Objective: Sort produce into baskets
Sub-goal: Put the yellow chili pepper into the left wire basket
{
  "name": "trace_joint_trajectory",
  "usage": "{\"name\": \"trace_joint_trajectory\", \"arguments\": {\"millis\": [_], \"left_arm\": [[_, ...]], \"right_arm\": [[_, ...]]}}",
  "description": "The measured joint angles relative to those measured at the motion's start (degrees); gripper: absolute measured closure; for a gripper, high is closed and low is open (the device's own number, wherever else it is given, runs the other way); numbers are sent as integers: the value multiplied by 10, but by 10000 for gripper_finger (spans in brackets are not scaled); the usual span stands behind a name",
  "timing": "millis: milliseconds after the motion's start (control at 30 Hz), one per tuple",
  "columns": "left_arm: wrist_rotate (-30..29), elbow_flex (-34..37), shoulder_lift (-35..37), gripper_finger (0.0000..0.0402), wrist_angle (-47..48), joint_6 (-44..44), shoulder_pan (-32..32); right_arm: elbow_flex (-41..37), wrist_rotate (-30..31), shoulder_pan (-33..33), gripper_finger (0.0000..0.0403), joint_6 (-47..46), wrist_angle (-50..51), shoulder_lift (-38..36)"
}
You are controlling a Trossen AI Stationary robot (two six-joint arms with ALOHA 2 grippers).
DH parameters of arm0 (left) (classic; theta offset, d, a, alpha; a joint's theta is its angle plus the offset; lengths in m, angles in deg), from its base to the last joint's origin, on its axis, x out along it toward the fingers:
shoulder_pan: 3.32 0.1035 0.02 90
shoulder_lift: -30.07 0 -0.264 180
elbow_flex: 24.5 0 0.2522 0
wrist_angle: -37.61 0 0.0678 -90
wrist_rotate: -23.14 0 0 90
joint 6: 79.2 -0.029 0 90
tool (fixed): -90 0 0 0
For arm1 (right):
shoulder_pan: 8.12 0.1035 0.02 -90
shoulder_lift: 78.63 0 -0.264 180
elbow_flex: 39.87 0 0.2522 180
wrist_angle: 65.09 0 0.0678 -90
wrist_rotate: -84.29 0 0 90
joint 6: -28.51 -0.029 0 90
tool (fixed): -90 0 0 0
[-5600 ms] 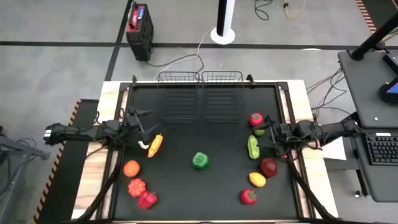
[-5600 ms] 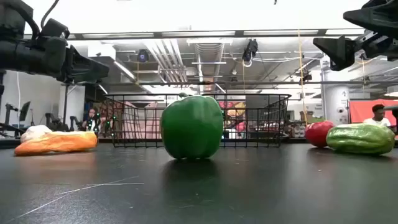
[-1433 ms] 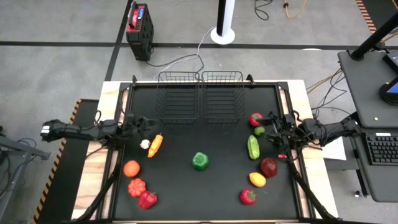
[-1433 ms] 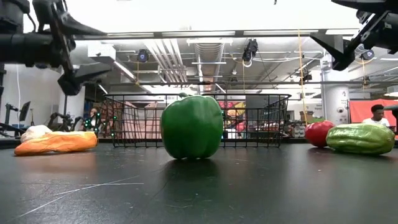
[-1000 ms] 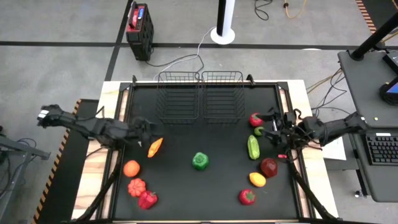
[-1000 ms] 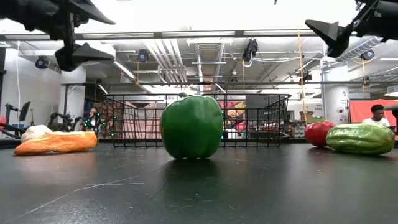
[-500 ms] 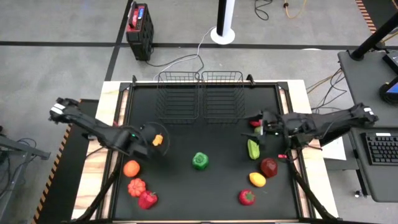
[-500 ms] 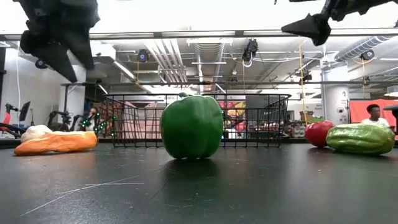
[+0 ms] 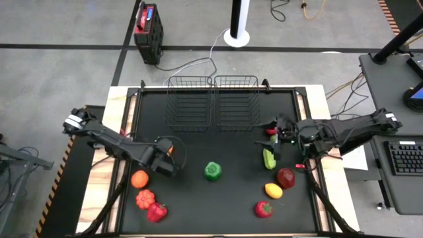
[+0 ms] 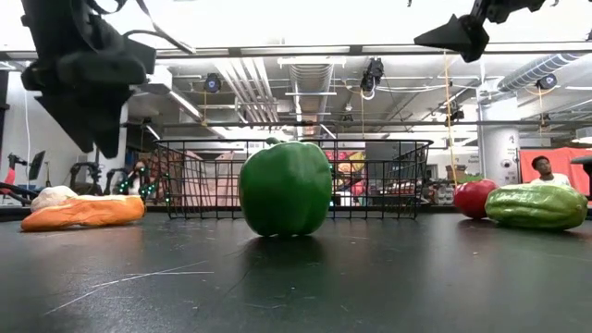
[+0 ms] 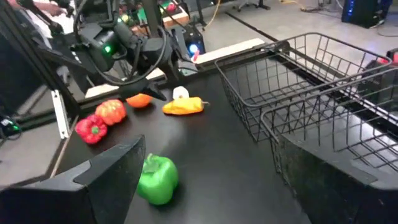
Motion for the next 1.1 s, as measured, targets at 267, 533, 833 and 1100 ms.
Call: {"name": "trace_joint_trajectory", "arguments": {"millis": [267, 533, 833, 1100], "left_arm": [[-3, 30, -3, 108, -65, -36, 38], [-12, 55, -3, 112, -86, -51, 60], [-11, 110, -3, 112, -167, -51, 63], [-20, 137, -3, 112, -206, -50, 69]], "right_arm": [[0, 5, 0, 44, 10, 0, 7], [0, 10, 0, 44, 14, 0, 7], [-1, 10, 0, 44, 15, 1, 8], [-1, 10, 0, 44, 15, 1, 8]]}}
